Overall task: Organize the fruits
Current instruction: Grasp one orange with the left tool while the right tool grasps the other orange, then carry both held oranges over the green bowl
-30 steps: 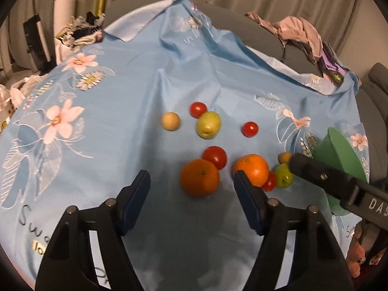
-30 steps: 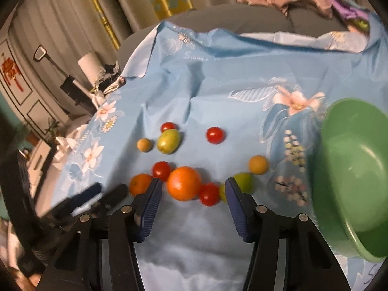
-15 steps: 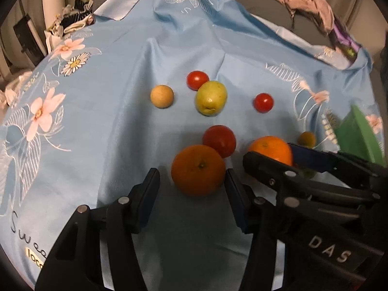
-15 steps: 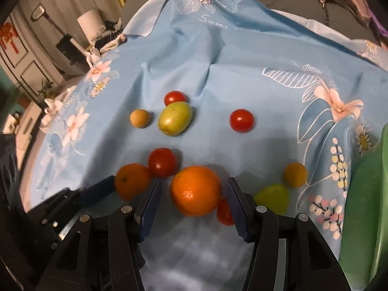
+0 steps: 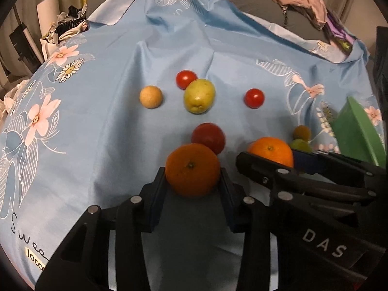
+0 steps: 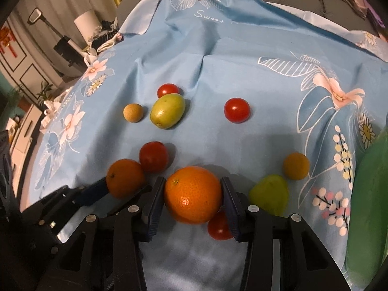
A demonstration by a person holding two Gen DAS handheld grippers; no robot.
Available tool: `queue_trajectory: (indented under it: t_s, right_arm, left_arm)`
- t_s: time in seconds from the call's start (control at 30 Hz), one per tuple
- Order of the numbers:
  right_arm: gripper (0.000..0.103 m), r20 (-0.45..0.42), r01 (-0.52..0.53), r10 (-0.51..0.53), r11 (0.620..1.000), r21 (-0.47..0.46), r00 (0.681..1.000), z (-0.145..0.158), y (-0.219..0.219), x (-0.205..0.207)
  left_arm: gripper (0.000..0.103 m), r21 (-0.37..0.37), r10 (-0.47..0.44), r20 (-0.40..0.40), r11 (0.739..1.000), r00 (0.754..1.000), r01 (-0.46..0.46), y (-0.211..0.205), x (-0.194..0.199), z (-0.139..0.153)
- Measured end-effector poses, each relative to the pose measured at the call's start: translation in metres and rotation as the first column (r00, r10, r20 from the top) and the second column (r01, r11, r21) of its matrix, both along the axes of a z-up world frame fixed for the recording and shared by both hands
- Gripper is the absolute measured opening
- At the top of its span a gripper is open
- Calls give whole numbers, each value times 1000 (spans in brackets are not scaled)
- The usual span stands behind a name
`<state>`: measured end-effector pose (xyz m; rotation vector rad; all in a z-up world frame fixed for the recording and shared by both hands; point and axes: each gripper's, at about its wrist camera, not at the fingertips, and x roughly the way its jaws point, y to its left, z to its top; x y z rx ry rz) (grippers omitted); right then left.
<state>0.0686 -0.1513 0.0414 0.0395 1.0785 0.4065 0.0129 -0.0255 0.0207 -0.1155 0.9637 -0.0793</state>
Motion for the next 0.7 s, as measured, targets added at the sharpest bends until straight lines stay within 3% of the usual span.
queue_trajectory:
  t_s: [0.43, 0.7]
  right_arm:
    - [47, 147, 95, -109, 991, 94, 983, 51, -30, -28]
    - [47, 220, 204, -241, 963, 177, 945, 77, -81, -44]
  left_arm:
    - [41, -28, -11, 146, 999, 989, 15, -13, -21, 44]
    - [41, -8, -28, 196, 1000, 980, 30, -32, -23, 66]
